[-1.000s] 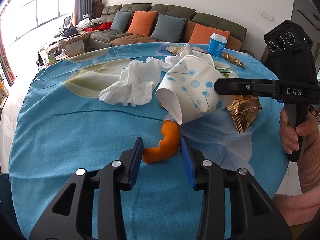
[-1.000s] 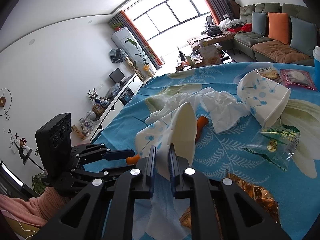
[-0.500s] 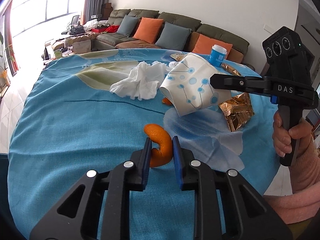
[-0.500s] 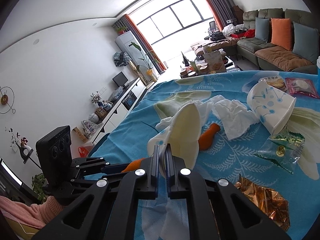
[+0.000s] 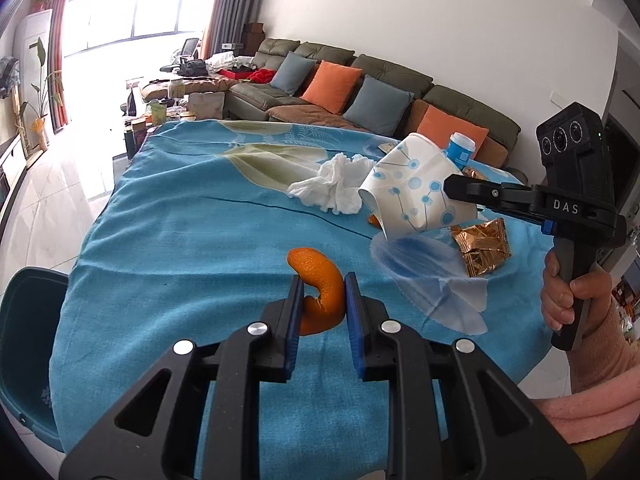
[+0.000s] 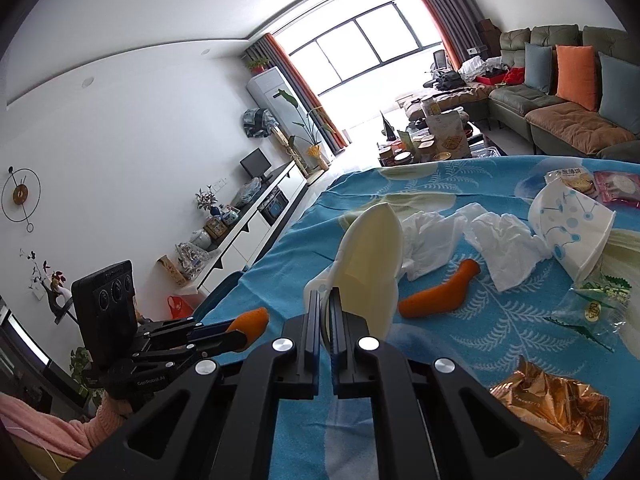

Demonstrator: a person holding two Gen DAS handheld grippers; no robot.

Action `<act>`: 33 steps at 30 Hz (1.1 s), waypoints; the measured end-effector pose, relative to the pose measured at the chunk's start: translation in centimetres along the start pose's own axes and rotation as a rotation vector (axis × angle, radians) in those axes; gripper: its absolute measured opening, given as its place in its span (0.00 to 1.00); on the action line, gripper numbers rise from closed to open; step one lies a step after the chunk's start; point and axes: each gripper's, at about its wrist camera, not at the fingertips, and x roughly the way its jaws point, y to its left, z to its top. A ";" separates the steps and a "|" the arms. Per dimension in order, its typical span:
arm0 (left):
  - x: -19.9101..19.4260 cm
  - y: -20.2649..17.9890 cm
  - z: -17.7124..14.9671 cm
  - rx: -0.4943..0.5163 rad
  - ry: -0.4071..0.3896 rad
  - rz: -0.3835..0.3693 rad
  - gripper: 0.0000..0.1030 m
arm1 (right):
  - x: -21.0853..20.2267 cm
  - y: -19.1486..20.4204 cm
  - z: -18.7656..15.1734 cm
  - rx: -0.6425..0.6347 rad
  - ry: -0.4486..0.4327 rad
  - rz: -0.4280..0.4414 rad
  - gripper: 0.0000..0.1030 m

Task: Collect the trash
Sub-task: 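Lift the orange peel and paper cup and carry them toward the teal bin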

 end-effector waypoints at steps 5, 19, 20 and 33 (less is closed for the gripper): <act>-1.7 1.2 -0.3 -0.021 -0.023 0.030 0.20 | 1.3 1.2 0.0 -0.009 0.019 0.033 0.03; -5.7 4.7 -1.1 -0.092 -0.081 0.127 0.20 | 5.4 4.6 0.4 -0.059 0.076 0.122 0.03; -6.0 5.0 -1.2 -0.098 -0.085 0.137 0.20 | 5.7 4.8 0.4 -0.063 0.081 0.130 0.03; -9.8 9.1 -2.1 -0.164 -0.130 0.235 0.20 | 9.9 8.6 1.0 -0.127 0.138 0.206 0.03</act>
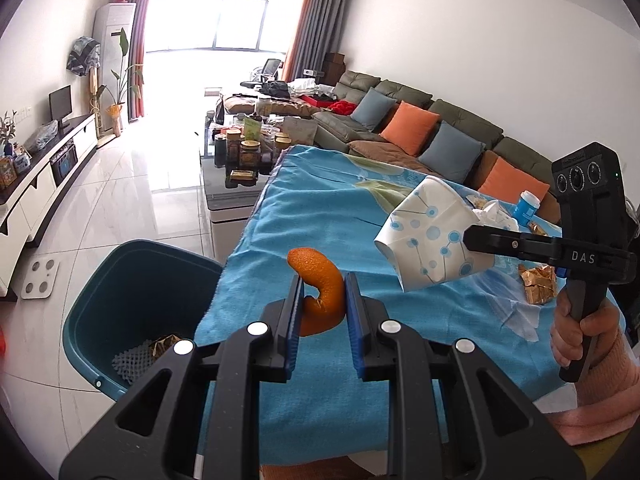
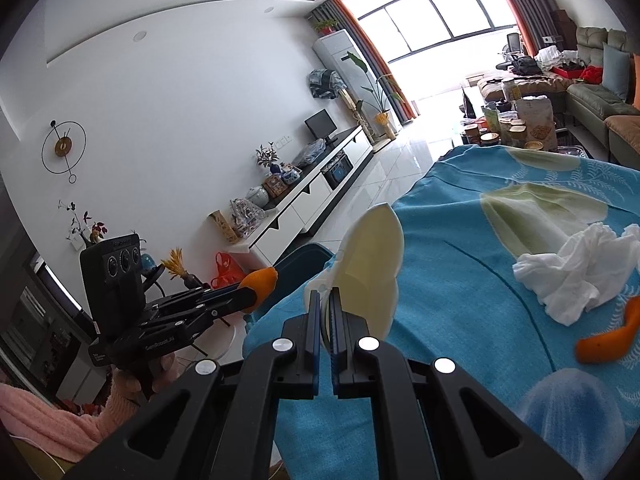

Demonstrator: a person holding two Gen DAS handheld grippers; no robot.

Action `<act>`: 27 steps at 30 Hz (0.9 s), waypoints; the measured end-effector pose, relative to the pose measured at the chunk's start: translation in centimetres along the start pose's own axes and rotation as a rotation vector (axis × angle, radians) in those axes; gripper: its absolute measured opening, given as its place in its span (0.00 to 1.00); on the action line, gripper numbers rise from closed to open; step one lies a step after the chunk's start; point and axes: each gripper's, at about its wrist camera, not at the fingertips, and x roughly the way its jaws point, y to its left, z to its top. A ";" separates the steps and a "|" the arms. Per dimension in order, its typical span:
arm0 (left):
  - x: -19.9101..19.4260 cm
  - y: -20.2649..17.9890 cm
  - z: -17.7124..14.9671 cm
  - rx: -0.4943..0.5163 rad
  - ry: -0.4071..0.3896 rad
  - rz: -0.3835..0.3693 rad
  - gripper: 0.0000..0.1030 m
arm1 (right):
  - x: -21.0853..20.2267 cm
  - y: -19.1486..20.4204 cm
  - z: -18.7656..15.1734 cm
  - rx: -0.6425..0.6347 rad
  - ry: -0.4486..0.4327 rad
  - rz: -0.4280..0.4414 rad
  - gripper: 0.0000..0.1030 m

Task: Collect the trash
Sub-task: 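Lift the orange peel and paper cup and carry them toward the teal bin, then hold both tools over the teal bin and open them to drop peel and cup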

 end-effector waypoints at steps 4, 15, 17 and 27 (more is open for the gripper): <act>-0.6 1.5 0.0 -0.019 -0.010 0.029 0.20 | 1.2 1.0 0.5 -0.020 0.017 0.022 0.03; -1.8 5.3 -0.1 -0.076 -0.027 0.116 0.20 | 4.8 3.7 1.8 -0.089 0.067 0.074 0.03; -1.9 6.0 -0.1 -0.083 -0.028 0.130 0.20 | 5.4 4.1 2.1 -0.097 0.076 0.081 0.03; -1.9 8.9 -0.8 -0.131 -0.016 0.178 0.20 | 9.3 5.6 3.0 -0.130 0.131 0.095 0.03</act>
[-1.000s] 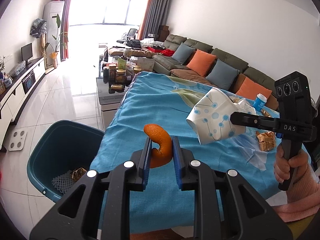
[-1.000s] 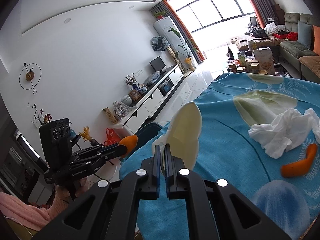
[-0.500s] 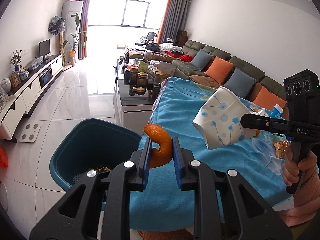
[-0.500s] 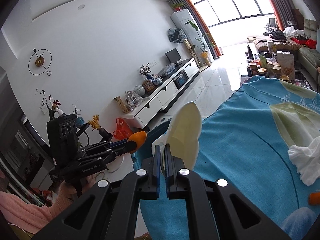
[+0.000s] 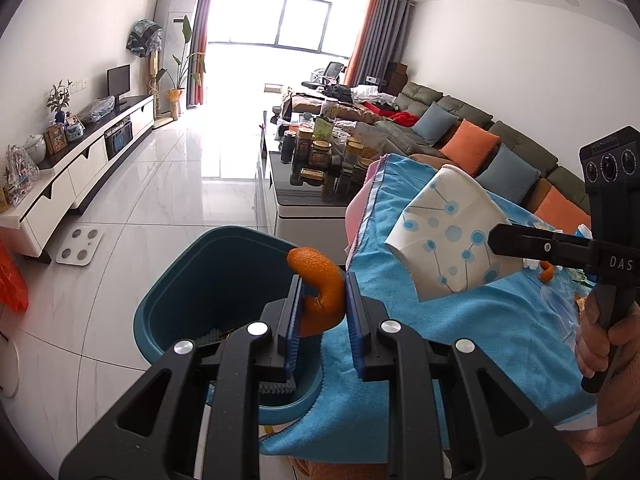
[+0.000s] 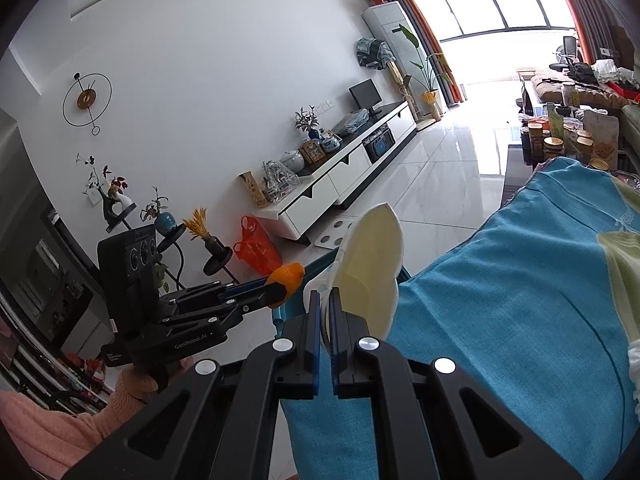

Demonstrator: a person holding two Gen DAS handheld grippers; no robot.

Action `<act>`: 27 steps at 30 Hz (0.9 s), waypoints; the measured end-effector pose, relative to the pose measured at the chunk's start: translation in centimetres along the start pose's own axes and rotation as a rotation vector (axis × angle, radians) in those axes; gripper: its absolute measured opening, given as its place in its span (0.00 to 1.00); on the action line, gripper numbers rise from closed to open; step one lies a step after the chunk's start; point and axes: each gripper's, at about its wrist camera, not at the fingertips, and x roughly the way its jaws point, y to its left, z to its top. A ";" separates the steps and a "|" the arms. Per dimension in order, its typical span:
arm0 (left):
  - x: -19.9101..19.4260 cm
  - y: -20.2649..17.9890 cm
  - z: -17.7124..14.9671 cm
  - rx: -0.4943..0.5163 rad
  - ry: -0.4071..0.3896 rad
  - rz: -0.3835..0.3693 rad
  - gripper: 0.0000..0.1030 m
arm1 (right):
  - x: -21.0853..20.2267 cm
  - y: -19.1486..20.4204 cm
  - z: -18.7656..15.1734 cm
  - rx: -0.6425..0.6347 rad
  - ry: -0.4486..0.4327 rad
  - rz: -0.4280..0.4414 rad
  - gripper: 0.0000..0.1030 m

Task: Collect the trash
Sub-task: 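Hold both tools over the teal bin and open them to drop peel and cup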

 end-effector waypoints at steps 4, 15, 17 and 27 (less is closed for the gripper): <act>0.5 1.2 -0.1 -0.014 0.010 0.017 0.20 | 1.5 0.4 0.5 -0.009 0.018 0.003 0.03; 2.2 3.5 -0.5 -0.055 0.040 0.055 0.20 | 4.6 1.1 0.9 -0.028 0.070 -0.005 0.03; 2.6 3.8 -0.5 -0.062 0.045 0.059 0.20 | 5.1 1.1 1.0 -0.026 0.080 -0.006 0.03; 4.4 5.3 -1.0 -0.091 0.079 0.082 0.20 | 8.4 1.2 1.5 -0.029 0.143 -0.032 0.03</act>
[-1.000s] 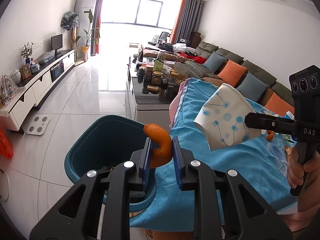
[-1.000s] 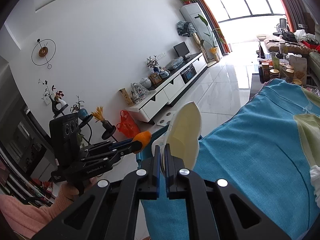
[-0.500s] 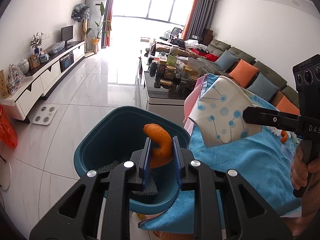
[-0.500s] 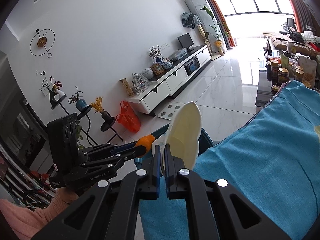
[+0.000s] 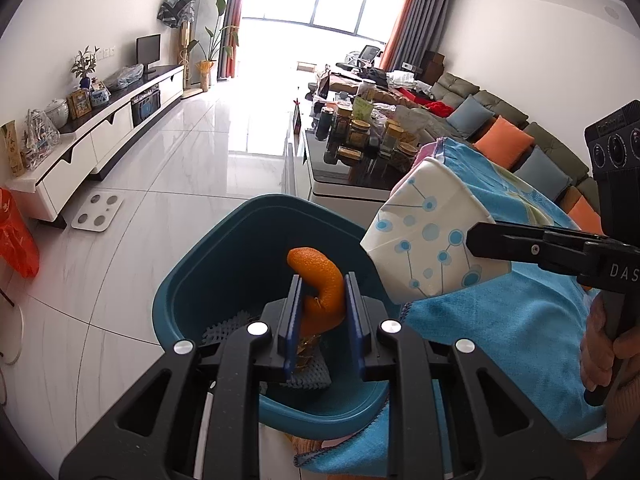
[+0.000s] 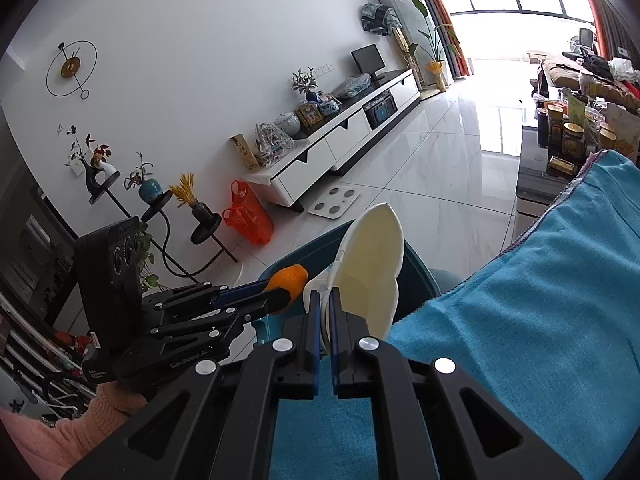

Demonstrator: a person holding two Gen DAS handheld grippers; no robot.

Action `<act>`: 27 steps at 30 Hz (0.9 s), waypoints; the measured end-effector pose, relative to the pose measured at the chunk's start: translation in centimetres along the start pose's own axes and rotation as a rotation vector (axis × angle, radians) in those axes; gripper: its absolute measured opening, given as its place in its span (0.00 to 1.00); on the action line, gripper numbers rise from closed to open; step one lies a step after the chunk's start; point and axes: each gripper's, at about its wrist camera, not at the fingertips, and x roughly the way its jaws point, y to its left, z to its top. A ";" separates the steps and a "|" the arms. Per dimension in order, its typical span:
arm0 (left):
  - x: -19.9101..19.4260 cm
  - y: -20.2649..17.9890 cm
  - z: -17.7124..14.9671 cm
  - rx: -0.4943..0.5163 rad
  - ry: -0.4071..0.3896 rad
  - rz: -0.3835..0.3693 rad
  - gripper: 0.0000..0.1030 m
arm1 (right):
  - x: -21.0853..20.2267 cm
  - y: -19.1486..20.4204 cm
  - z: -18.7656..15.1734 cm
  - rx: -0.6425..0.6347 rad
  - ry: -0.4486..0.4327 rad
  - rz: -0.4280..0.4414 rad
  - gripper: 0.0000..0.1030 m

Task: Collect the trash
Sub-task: 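Hold both tools over the teal bin and open them to drop peel and cup, then move both tools back over the table toward the white tissue and cup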

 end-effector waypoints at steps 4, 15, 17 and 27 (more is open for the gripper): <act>1.3 0.3 0.2 -0.010 0.014 0.007 0.21 | 1.2 -0.1 0.2 0.005 0.022 -0.012 0.03; 4.6 1.5 -0.1 -0.068 0.058 0.009 0.25 | 3.8 0.3 0.9 0.016 0.068 -0.060 0.07; 5.4 1.7 -0.2 -0.082 0.071 0.012 0.28 | 4.1 0.2 1.0 0.028 0.071 -0.063 0.09; 5.8 1.4 -1.1 -0.096 0.064 0.014 0.37 | 2.7 -0.6 0.2 0.059 0.050 -0.062 0.11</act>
